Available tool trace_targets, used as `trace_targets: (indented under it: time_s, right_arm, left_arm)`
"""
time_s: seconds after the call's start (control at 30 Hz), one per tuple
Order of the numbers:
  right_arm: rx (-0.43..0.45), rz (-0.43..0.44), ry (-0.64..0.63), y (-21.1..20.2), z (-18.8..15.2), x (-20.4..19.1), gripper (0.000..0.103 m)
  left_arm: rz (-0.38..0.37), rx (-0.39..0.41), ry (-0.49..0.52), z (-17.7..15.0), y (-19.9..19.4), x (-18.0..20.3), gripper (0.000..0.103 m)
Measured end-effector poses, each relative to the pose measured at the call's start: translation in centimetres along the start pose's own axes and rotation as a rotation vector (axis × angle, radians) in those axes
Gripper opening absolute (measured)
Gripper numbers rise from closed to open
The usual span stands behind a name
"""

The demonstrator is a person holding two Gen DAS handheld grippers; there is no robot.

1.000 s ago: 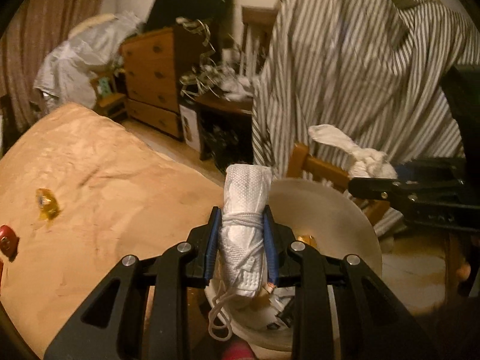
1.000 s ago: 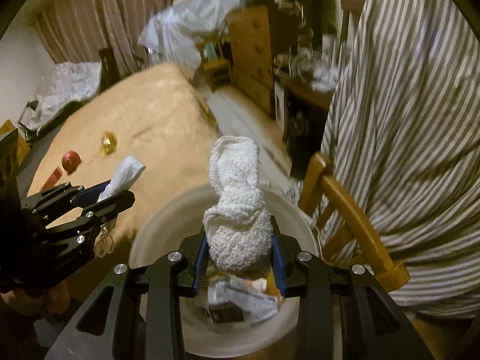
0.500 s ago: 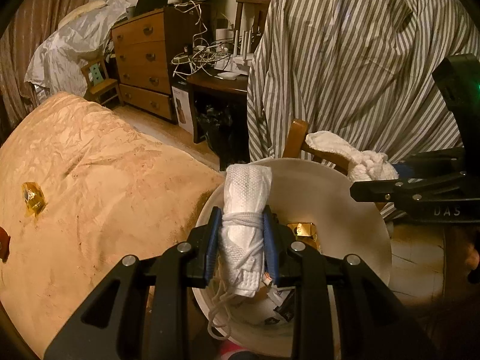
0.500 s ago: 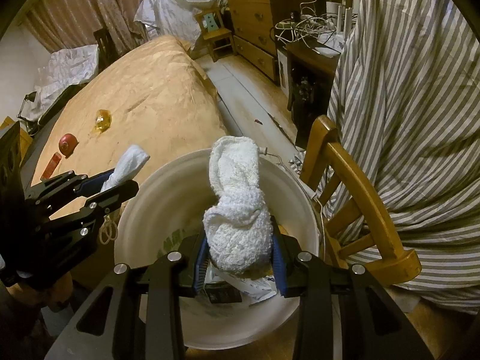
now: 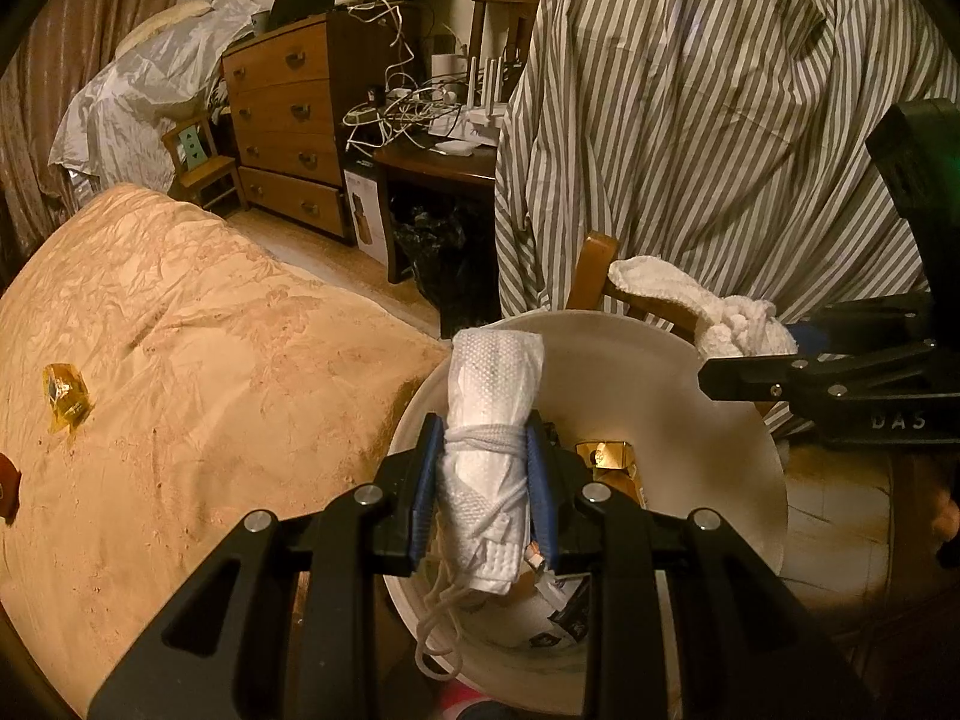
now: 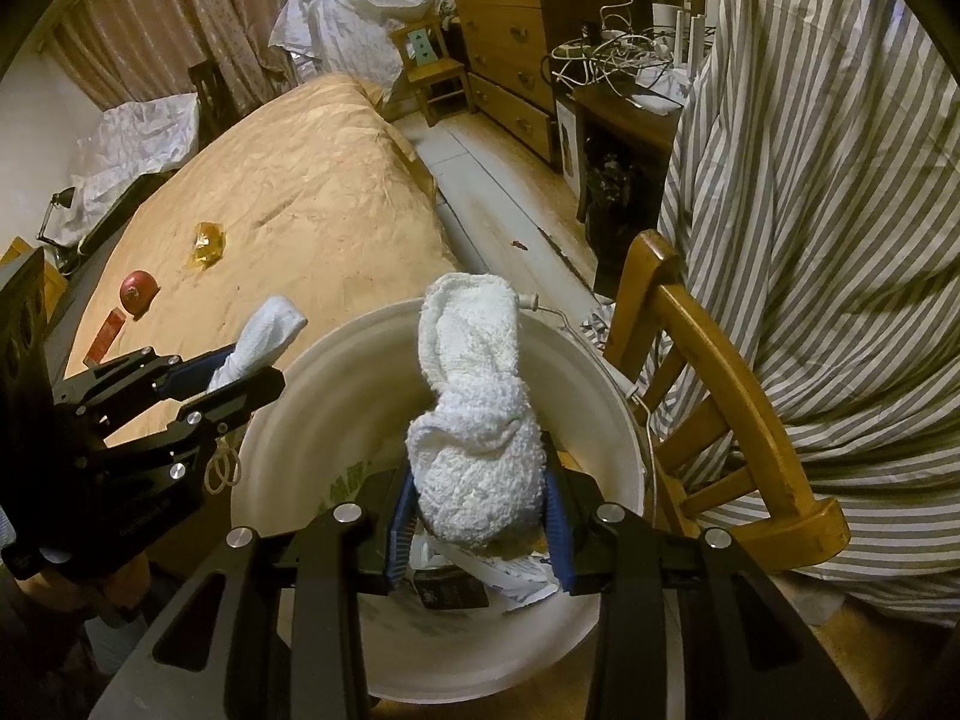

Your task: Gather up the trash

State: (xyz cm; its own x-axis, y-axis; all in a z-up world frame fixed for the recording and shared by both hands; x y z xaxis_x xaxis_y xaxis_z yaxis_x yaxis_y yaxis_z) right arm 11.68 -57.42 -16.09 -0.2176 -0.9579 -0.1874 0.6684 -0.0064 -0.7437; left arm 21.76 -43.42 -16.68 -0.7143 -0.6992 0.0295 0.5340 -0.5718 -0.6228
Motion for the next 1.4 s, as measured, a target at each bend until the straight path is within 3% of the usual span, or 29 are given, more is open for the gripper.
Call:
trace_targets:
  time_s: [0.07, 0.17, 0.47, 0.73, 1.1, 1.4]
  right_arm:
    - [0.008, 0.005, 0.009, 0.0, 0.1, -0.1, 0.044]
    - [0.021, 0.008, 0.02, -0.2, 0.1, 0.0, 0.051]
    - [0.041, 0.01, 0.033, -0.8, -0.1, 0.1, 0.054]
    - [0.113, 0.024, 0.016, -3.5, -0.5, -1.7, 0.068]
    - [0.329, -0.026, -0.053, -11.2, -2.9, -5.9, 0.084]
    - [0.552, -0.154, -0.11, -17.8, -8.0, -8.9, 0.097]
  left_arm:
    - [0.001, -0.007, 0.001, -0.1, 0.0, 0.0, 0.032]
    - [0.011, 0.003, 0.009, -0.2, 0.0, -0.1, 0.06]
    - [0.027, 0.006, 0.007, -0.3, -0.1, -0.7, 0.063]
    - [0.032, 0.033, 0.008, -0.2, -1.8, -0.6, 0.069]
    - [0.03, 0.14, -0.001, -0.5, -8.0, -1.8, 0.096]
    - [0.14, 0.281, -0.007, -1.9, -15.2, -3.6, 0.097]
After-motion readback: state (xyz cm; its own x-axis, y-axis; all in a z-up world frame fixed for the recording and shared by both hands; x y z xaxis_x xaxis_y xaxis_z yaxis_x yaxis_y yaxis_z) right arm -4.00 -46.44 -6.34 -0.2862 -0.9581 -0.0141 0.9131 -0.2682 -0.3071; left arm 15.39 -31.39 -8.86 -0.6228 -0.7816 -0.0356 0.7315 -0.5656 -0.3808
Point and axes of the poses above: each gripper's, at about its wrist camera, not at the fingertips, and y roughly the way its jaws point, x to its right, z to its top, the point moved 8 cm from there along y, roughly the way its jaws point, and after that the axes turned 8 degrees about x, right-handed, at the moved point
